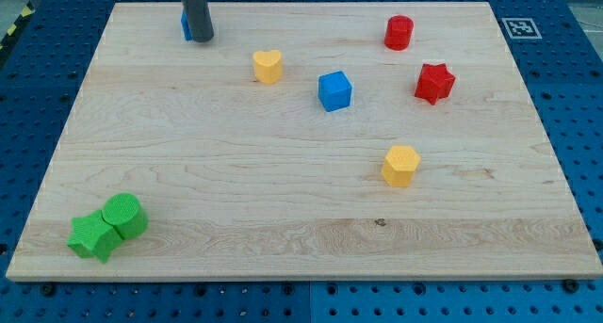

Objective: Move the blue triangle towards the top left of the board

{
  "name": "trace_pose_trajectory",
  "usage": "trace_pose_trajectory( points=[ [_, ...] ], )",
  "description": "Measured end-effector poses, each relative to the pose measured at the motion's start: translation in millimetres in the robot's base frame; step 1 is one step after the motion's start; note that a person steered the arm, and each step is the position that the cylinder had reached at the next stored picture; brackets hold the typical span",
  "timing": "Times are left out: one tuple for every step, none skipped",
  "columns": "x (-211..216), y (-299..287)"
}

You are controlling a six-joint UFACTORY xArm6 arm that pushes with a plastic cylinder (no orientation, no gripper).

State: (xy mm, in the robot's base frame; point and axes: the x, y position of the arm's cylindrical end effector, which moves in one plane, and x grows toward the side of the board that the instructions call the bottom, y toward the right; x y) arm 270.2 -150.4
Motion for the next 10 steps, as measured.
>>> trace_pose_trajectory(
  points=[
    [0, -6],
    [0, -8],
    [0, -8],
    [0, -13],
    [0, -13],
    [0, -6],
    [0, 1],
    [0, 1],
    [0, 7],
    [-2, 13]
  ],
)
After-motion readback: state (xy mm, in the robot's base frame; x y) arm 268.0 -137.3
